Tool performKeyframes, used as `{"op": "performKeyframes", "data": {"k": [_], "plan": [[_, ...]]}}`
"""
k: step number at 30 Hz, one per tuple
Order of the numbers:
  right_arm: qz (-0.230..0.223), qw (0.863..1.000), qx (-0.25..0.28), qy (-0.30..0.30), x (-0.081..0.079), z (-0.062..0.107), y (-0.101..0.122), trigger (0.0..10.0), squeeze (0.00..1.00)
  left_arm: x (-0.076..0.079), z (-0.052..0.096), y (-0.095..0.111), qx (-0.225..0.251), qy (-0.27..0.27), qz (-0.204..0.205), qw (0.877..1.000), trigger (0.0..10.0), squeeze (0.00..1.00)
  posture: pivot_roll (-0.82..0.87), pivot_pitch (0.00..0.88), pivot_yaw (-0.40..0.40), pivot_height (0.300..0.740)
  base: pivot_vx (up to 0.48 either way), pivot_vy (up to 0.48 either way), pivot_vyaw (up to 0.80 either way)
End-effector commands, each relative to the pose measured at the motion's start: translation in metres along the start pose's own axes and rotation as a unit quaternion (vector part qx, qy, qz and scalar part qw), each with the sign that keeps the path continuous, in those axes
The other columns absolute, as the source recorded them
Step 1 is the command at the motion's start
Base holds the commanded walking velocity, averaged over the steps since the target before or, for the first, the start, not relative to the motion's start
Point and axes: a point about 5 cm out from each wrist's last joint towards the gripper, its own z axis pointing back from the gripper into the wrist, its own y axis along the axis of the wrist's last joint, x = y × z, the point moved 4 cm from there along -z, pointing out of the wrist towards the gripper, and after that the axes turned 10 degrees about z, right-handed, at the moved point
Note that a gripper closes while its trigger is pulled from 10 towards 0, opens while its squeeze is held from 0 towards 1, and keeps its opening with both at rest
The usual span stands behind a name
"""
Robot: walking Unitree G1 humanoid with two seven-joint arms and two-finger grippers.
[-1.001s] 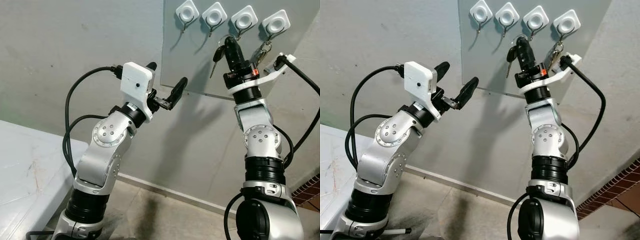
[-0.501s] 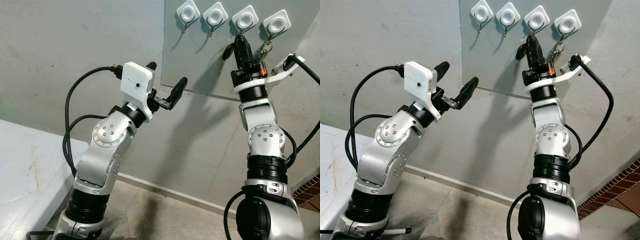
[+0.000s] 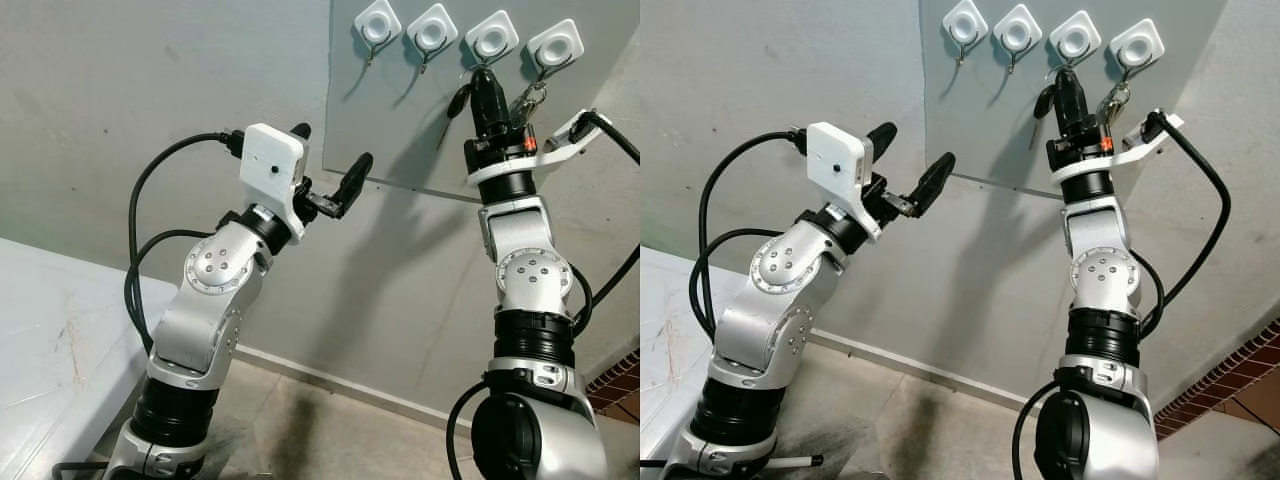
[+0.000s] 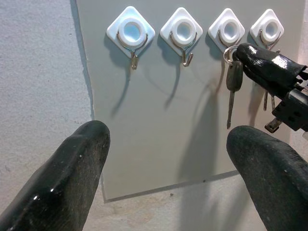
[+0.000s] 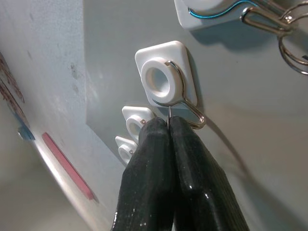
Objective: Hang keys on a hook
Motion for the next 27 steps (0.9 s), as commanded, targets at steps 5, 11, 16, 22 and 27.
{"op": "performKeyframes", "data": {"k": [5,11,16,22,27], "plan": [[-0.013,0.999,0.033,0.003,-0.003,-0.007,0.016,10.0,0.00,-0.001,0.000,0.007,0.011,0.005,-0.009,1.000,10.0,0.00,0.05,0.045,0.007,0.715,0.000,0.000,0.00],[-0.019,0.999,0.038,0.007,-0.004,-0.007,0.017,10.0,0.00,-0.001,0.000,0.007,0.011,0.007,-0.009,1.000,10.0,0.00,0.06,0.047,0.006,0.715,0.000,0.000,0.00],[-0.026,0.999,0.045,0.013,-0.005,-0.008,0.020,10.0,0.00,-0.002,0.000,0.007,0.011,0.008,-0.010,1.000,10.0,0.00,0.06,0.049,0.006,0.715,0.000,0.000,0.00],[-0.037,0.998,0.043,0.002,-0.002,-0.009,0.019,10.0,0.00,-0.001,0.000,0.007,0.011,0.009,-0.009,1.000,10.0,0.00,0.06,0.052,0.003,0.715,0.000,0.000,0.00],[-0.024,1.000,-0.001,-0.012,0.003,-0.007,0.005,10.0,0.00,-0.002,0.000,0.008,0.012,0.010,-0.009,1.000,10.0,0.00,0.06,0.053,0.003,0.715,0.000,0.000,0.00]]}}
